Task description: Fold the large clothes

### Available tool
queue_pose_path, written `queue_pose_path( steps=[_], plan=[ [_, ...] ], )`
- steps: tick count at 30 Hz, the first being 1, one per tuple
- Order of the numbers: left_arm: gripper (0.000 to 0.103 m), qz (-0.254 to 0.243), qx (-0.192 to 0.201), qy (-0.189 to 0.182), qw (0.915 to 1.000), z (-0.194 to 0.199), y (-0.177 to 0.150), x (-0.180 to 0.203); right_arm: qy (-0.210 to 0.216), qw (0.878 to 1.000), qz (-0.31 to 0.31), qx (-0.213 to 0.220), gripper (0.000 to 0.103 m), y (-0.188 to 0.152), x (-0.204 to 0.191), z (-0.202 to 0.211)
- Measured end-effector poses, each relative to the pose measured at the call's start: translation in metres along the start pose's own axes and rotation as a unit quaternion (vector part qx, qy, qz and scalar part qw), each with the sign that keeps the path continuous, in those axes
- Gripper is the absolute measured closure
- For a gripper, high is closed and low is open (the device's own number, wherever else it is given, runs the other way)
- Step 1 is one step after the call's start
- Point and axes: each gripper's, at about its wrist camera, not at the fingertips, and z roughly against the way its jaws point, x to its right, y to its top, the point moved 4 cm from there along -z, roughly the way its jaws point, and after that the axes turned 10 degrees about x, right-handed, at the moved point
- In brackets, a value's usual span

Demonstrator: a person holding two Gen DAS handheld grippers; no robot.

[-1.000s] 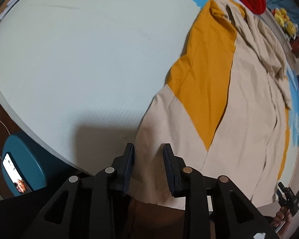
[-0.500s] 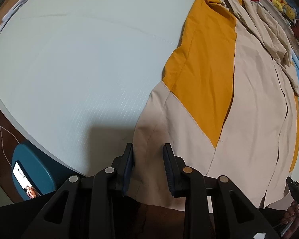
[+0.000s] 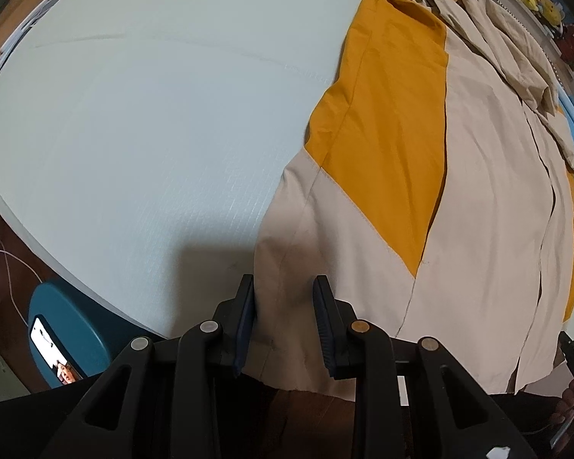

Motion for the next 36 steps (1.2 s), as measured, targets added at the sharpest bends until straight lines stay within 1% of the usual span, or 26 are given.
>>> queue_pose_path(
  steps=[2, 5, 8, 9, 10, 11, 12, 13, 14, 15, 17, 20, 21, 22, 23, 24, 25, 26, 28, 29, 31, 32, 34, 35, 36],
  plan=[
    [0.077, -0.001, 0.0, 0.001, 1.0, -0.001, 0.0, 0.001, 0.002, 1.0, -0.009, -0.003, 0.076, -0.001, 0.003, -0.001],
    [0.077, 0.0, 0.0, 0.001, 1.0, -0.002, 0.0, 0.001, -0.003, 1.0, -0.006, -0.002, 0.074, -0.004, 0.004, -0.002],
    [0.077, -0.009, 0.002, 0.004, 0.9999, -0.005, 0.0, 0.002, -0.002, 1.0, -0.009, -0.003, 0.073, -0.004, 0.005, -0.002],
    [0.08, -0.016, 0.004, 0.007, 0.9998, -0.006, -0.001, 0.004, 0.0, 1.0, -0.003, -0.004, 0.073, -0.005, 0.003, -0.002],
    [0.087, -0.024, 0.006, 0.01, 0.9996, -0.007, -0.001, 0.006, 0.004, 1.0, 0.006, -0.007, 0.073, -0.006, 0.001, -0.003],
    [0.09, -0.028, 0.008, 0.01, 0.9995, -0.006, -0.002, 0.008, 0.006, 1.0, 0.017, -0.007, 0.075, -0.008, -0.001, -0.002],
    [0.094, -0.033, 0.011, 0.007, 0.9994, -0.006, -0.002, 0.01, 0.008, 1.0, 0.025, -0.007, 0.083, -0.009, -0.003, -0.001],
    [0.096, -0.035, 0.012, 0.004, 0.9993, -0.006, -0.003, 0.012, 0.008, 0.999, 0.031, -0.005, 0.089, -0.009, -0.005, 0.0],
    [0.097, -0.037, 0.016, 0.002, 0.9992, -0.005, -0.002, 0.013, 0.014, 1.0, 0.027, -0.002, 0.096, -0.007, -0.006, 0.0],
    [0.097, -0.038, 0.02, -0.001, 0.9991, -0.003, -0.002, 0.014, 0.025, 1.0, 0.016, 0.002, 0.1, -0.005, -0.005, 0.003],
    [0.097, -0.036, 0.026, -0.007, 0.999, 0.002, -0.001, 0.016, 0.039, 0.999, -0.011, 0.019, 0.1, -0.002, 0.003, 0.015],
    [0.096, -0.012, 0.028, -0.026, 0.9992, 0.006, 0.0, 0.011, 0.062, 0.995, -0.059, 0.044, 0.099, 0.006, 0.018, 0.03],
    [0.096, 0.0, 0.027, -0.031, 0.9991, 0.007, 0.0, 0.009, 0.061, 0.994, -0.077, 0.054, 0.097, 0.009, 0.026, 0.034],
    [0.092, 0.008, 0.025, -0.031, 0.9992, 0.005, 0.001, 0.006, 0.055, 0.991, -0.099, 0.065, 0.096, 0.011, 0.036, 0.038],
    [0.09, 0.015, 0.019, -0.03, 0.9993, 0.003, 0.0, 0.003, 0.052, 0.989, -0.123, 0.067, 0.089, 0.012, 0.046, 0.038],
    [0.083, 0.021, 0.011, -0.028, 0.9993, 0.0, -0.001, 0.001, 0.055, 0.987, -0.14, 0.062, 0.076, 0.012, 0.051, 0.036],
    [0.081, 0.026, 0.004, -0.028, 0.9992, -0.004, -0.003, 0.0, 0.059, 0.985, -0.152, 0.05, 0.067, 0.01, 0.053, 0.032],
    [0.081, 0.027, 0.0, -0.028, 0.9992, -0.008, -0.002, -0.003, 0.059, 0.986, -0.15, 0.033, 0.054, 0.007, 0.052, 0.025],
    [0.08, 0.022, -0.003, -0.023, 0.9995, -0.011, -0.002, -0.002, 0.059, 0.992, -0.116, -0.004, 0.052, 0.002, 0.038, 0.006],
    [0.079, 0.019, -0.003, -0.022, 0.9996, -0.007, -0.002, 0.002, 0.052, 0.994, -0.096, -0.013, 0.052, -0.002, 0.035, 0.004],
    [0.078, 0.01, -0.001, -0.018, 0.9998, -0.009, -0.002, 0.006, 0.017, 0.999, -0.038, -0.01, 0.052, -0.002, 0.018, -0.003],
    [0.078, 0.004, -0.001, -0.016, 0.9999, -0.01, -0.002, 0.008, 0.008, 1.0, -0.024, -0.01, 0.051, -0.004, 0.016, -0.003],
    [0.078, -0.009, 0.002, -0.012, 0.9999, -0.011, -0.002, 0.011, -0.004, 1.0, -0.015, -0.008, 0.058, -0.004, 0.013, -0.003],
    [0.078, -0.015, 0.003, -0.011, 0.9998, -0.011, -0.004, 0.012, -0.002, 1.0, -0.016, -0.008, 0.071, -0.005, 0.012, -0.002],
    [0.082, -0.021, 0.004, -0.009, 0.9997, -0.011, -0.004, 0.015, 0.008, 1.0, -0.018, -0.008, 0.082, -0.006, 0.011, -0.002]
  ],
)
